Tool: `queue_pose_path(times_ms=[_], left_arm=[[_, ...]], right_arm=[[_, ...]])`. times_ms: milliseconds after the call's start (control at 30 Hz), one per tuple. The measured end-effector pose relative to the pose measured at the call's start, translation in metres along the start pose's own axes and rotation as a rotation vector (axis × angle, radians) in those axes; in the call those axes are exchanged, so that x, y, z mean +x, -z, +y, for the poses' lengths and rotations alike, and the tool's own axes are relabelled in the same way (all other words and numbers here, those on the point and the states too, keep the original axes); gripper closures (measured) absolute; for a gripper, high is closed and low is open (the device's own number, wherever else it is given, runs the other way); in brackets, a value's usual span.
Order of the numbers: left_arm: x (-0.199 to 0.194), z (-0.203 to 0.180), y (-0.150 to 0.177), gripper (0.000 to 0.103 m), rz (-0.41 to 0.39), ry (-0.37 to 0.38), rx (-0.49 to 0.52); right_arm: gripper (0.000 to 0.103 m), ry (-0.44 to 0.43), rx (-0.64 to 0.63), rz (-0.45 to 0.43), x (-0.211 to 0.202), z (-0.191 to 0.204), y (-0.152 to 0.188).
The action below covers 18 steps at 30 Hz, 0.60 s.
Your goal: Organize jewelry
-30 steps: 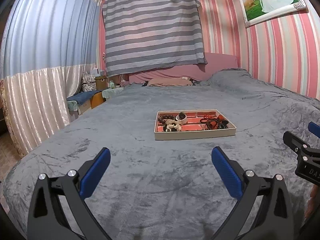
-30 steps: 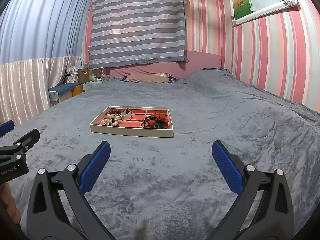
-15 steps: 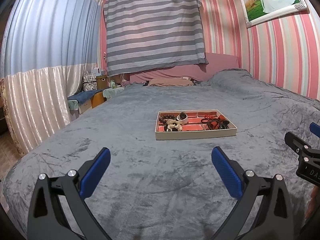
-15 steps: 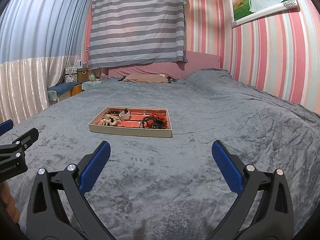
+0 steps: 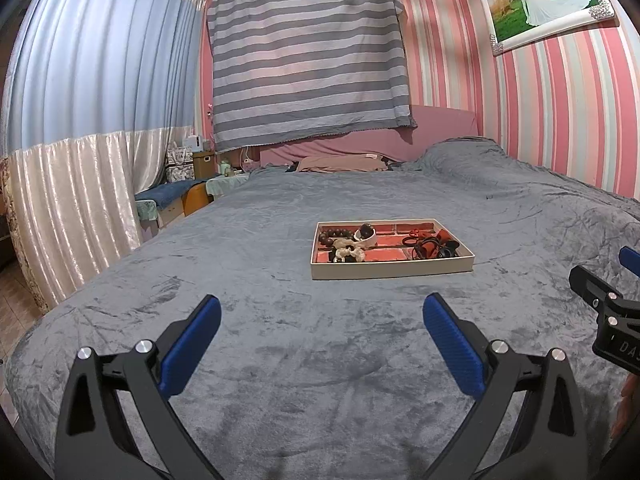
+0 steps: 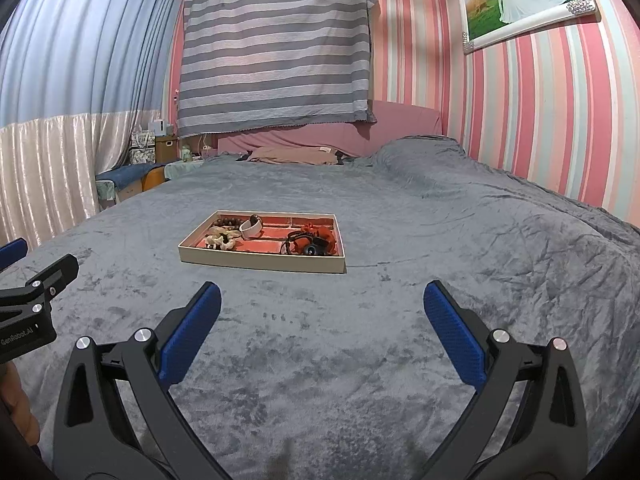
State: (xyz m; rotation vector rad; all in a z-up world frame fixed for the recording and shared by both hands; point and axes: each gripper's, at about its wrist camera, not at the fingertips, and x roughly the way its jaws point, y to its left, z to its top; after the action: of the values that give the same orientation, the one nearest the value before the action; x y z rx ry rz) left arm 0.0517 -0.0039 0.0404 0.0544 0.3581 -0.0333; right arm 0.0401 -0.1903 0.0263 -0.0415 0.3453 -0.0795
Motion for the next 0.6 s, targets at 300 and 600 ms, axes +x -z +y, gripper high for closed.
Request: queue_pose_path(times_ms=[300,600], left_arm=[[0.0003,0.0009,0.0005,0.004,-0.003,-0.004,0.000],[0.0001,0.0018,0.0001,0.004,-0.005,-0.005,0.003]], right_arm=[[0.004,0.001,-0.002,-0.001,0.0007,-0.0004,0.0005],[0.004,0.006,-0.004,-0.002,0.0011,-0.0006,0.0019]])
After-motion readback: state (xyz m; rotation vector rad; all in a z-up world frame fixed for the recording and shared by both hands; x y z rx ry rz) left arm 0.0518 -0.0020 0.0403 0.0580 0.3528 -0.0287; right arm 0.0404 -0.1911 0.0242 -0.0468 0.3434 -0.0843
